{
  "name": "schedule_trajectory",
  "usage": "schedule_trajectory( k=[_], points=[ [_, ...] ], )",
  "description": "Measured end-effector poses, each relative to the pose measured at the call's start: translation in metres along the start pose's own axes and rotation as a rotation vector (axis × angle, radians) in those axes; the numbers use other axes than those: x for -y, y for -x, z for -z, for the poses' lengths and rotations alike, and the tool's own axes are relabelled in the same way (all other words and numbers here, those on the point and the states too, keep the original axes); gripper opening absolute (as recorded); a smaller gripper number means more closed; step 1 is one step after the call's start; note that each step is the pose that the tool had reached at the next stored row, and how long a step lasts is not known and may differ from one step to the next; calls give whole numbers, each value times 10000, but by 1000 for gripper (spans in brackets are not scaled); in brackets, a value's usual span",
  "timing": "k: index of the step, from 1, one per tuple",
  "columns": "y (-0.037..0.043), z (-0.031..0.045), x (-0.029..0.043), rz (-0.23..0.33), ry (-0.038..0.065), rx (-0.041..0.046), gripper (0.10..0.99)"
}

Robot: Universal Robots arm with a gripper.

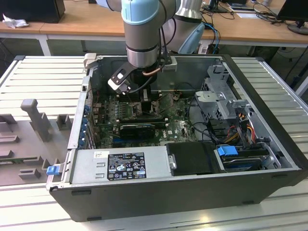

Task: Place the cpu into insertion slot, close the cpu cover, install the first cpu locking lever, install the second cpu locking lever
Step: 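Place the cpu into insertion slot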

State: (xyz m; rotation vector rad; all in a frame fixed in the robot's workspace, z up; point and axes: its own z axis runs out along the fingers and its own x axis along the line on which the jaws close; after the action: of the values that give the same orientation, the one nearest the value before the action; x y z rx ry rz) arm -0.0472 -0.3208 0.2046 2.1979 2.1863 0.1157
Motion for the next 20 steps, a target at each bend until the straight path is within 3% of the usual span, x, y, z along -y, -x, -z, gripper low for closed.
schedule_trajectory(
  k=[8,9,10,13,20],
  points=[
    [-4,-23,2,1,-2,2,533],
    [-4,-24,2,0,-2,2,541],
    [-5,-27,2,0,0,0,608],
    [-5,-25,2,1,-2,2,608],
    [-7,70,-6,4,-1,34,608]
  ],
)
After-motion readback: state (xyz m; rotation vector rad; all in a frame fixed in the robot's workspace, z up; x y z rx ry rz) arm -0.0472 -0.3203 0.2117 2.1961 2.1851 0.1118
